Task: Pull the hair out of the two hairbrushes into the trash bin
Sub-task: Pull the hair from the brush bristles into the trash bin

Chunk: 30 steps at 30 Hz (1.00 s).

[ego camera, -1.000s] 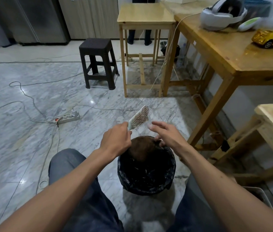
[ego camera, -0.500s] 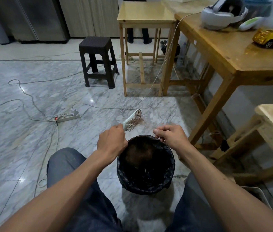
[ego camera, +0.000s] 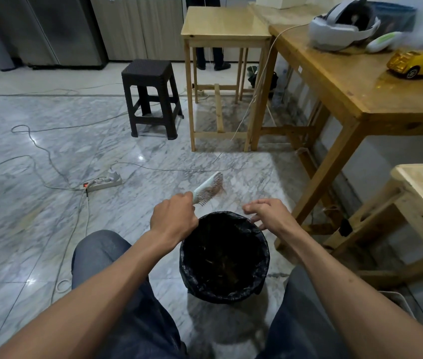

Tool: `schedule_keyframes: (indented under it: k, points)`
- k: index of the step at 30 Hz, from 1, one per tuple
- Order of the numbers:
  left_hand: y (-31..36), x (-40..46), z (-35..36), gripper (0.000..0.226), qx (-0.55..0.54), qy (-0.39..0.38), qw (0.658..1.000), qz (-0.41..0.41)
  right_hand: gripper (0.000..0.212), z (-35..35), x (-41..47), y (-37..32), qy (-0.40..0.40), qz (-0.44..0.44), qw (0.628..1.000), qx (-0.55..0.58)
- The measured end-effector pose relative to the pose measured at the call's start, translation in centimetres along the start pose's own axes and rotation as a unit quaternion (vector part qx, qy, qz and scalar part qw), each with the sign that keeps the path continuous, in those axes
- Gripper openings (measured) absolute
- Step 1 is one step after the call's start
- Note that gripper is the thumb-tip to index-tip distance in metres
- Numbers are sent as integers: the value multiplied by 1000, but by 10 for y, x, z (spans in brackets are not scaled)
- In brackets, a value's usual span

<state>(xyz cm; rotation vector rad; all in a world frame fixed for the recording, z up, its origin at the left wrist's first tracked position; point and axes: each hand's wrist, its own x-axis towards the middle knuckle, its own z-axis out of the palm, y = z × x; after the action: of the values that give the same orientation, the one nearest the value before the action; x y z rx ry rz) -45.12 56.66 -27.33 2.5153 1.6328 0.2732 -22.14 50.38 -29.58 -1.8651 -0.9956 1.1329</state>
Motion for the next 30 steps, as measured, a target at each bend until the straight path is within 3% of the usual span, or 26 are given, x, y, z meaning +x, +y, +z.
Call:
schedule_keyframes:
  k: [4,6,8,11,16,21,24,27,30]
  points:
    - [1,-6,4,18,8,10,998,60,58,5,0,-16,5,-31,999,-4]
    - [3,-7,6,17,-4,16,997,79,44,12,3,-21,3,-49,999,8]
    - [3,-8,6,16,-6,20,996,86,15,18,7,-24,29,-53,998,2]
    - [0,-8,5,16,20,8,997,69,24,19,8,-23,55,-50,997,-9]
    - [-18,-3,5,9,14,-16,999,-40,21,6,0,-22,39,-44,998,-9]
    - [-15,-1,7,14,7,-5,1000,-25,12,-2,-1,-15,-23,8,998,-64]
    - [-7,0,7,20,11,2,1000,19,38,5,-1,-18,-40,0,996,-74]
    - [-1,-2,8,20,4,6,998,56,64,10,2,-23,-14,-16,1000,-11]
    - [2,-7,8,18,-8,4,997,75,33,12,5,-25,1,-45,999,6]
